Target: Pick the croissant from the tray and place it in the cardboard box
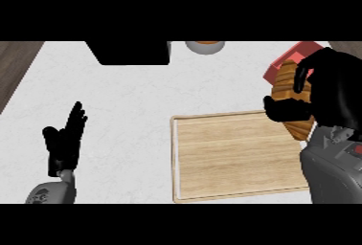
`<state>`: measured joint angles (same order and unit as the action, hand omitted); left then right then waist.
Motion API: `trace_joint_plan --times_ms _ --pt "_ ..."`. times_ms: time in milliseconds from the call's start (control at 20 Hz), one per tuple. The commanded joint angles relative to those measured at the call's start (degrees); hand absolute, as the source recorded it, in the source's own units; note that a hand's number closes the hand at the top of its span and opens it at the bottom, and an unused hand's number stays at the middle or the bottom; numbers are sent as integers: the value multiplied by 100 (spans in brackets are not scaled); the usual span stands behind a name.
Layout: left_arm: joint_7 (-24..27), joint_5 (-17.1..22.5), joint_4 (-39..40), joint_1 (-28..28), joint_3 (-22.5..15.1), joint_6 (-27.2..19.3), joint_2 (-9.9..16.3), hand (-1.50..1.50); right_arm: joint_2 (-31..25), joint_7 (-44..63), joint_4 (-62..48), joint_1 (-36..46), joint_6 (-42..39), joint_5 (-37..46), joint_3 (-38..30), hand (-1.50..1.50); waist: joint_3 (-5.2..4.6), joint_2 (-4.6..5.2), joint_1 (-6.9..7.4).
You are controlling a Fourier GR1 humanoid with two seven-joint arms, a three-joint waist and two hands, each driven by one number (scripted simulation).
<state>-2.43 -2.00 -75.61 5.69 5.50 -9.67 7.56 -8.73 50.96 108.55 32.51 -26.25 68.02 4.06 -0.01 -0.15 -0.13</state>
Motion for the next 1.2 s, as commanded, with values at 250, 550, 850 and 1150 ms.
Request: trace_joint_plan --times_ms 250,550,850,1150 --pt "-13 -85 60 133 -47 -116 -128 0 -1102 -918 -897 484 406 -459 -1518 150 1 20 23" --pt "163 -39 8 -117 -66 109 -39 0 -1447 -2232 -2796 324 1890 -782 -2182 150 5 45 87" --pt "210 -70 80 -16 -64 4 -146 0 -1725 -3178 -4283 519 2766 -878 -2357 150 5 42 89" --pt "28 -47 358 479 69 46 11 0 -2330 -3730 -6462 1345 3449 -538 -2499 150 6 77 151"
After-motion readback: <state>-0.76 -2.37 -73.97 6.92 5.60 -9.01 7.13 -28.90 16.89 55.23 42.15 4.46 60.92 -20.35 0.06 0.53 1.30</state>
